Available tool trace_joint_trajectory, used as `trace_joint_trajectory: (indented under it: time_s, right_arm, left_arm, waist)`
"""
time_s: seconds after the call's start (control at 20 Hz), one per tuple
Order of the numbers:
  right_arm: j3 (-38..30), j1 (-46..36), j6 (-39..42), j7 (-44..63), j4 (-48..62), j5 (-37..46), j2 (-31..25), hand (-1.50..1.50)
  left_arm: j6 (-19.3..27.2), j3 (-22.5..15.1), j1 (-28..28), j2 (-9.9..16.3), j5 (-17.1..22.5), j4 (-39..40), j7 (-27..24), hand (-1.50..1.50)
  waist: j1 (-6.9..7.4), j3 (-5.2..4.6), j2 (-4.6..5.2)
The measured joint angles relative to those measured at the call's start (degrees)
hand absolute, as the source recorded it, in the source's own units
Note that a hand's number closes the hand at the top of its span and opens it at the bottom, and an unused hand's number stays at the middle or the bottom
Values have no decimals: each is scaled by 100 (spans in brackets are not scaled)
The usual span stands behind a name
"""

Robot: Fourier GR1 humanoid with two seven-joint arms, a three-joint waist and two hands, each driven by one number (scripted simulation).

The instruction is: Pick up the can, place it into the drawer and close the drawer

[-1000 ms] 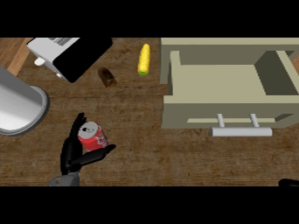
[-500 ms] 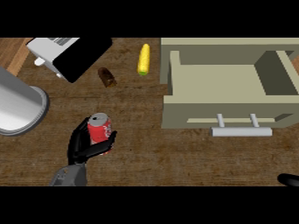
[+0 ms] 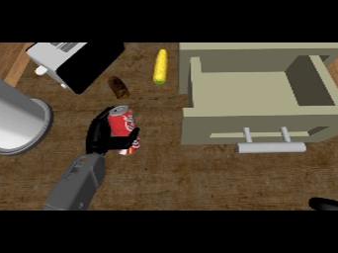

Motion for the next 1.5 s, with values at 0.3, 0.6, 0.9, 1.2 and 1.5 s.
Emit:
trace_joint_trajectory:
  time_s: [0.3,0.6,0.9,1.2,1.5]
  right_arm:
    - [-134,-50,-22,1,26,-3,-69,-150]
    - [-211,88,19,15,-124,-53,-64,-150]
    - [-283,65,28,-31,-52,-30,-102,-150]
    - [-338,37,75,-29,-40,-127,-131,-150]
    - [-331,-47,32,27,-44,-70,-144,-150]
  left_arm:
    - [-26,-35,-451,-77,6,-189,400,150]
    - [186,-309,-706,-111,-118,-1045,1235,150]
    - [512,-613,-1176,-199,-157,-2023,2397,150]
    - [1090,-1056,-1618,-280,-30,-2836,3402,150]
    - [1527,-1220,-2484,-288,-70,-2919,4180,150]
  waist:
    - [45,5,-19]
    - [83,8,-40]
    - [94,9,-47]
    - [71,9,-43]
    - [37,9,-31]
